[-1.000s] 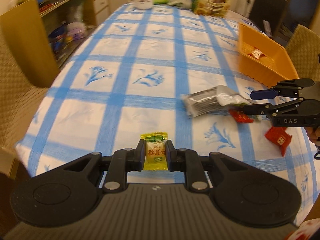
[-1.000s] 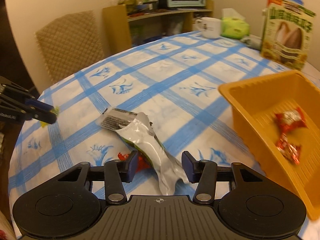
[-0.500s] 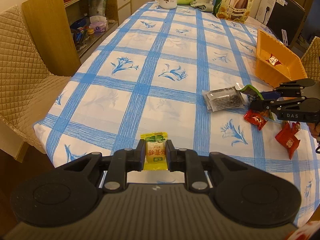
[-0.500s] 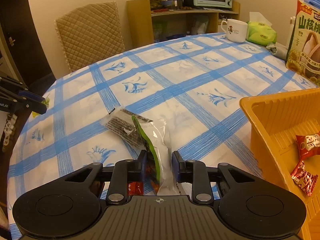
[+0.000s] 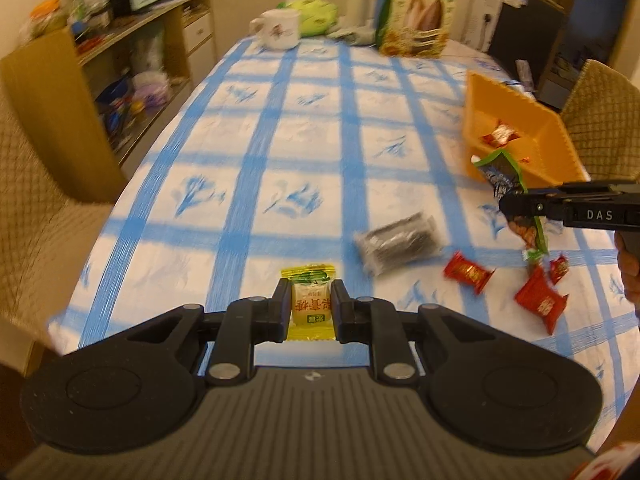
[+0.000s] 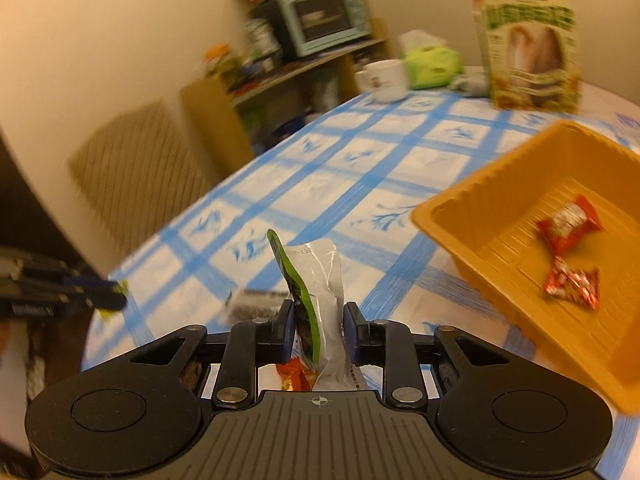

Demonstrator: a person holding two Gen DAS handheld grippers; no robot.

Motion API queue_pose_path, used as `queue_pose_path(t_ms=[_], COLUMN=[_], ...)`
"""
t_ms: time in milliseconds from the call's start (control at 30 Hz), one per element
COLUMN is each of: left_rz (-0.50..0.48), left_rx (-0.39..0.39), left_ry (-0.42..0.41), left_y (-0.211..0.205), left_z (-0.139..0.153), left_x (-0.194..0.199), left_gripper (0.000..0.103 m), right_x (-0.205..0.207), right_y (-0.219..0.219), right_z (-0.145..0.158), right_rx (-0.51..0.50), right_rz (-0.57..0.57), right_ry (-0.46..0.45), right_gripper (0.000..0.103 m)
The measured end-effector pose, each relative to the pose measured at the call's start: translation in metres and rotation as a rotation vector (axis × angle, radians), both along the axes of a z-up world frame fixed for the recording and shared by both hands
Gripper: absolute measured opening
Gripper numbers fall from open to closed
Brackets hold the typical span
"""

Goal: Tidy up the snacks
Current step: 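Carry both items to the tray and open left tool releasing yellow candy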

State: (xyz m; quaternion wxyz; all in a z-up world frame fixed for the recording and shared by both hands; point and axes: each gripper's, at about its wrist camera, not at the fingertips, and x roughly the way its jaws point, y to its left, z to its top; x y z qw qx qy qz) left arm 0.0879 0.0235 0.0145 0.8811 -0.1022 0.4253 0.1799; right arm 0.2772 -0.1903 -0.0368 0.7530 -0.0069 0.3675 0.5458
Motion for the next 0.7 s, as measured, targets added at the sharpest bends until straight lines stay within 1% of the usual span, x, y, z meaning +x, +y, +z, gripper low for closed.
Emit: queue_pose_path(t_ms=[200,367,533,700], left_rz=[-0.117,-0.234,-0.346,-0.431], left_rx=[0.026,0.043,0.045,0.042], left_ry=[-0.044,-0.076,-0.101,-0.114], left_y=[-0.01,-0.028,-0.055,-0.078], left_z=[0.017,0.029,0.037,0.039], left_x=[0.045,0.096,0.156,0.207], left_gripper=[0.018,0.018,0.018,0.018], right_x=[0.007,0.021,0.035,0.057], right_y=[-0.03,-0.061,-0.087,-0.102], right_z=[0.016,0.032,0.047,0.053], right_rx=[0.003,0.017,0.044,0.063], right_rz=[-0.206,-0.387,-0.53,-0.64], right_ry=[0.143,0.233,0.251,0.259], right_gripper=[0.026,0.026,0.026,0.026])
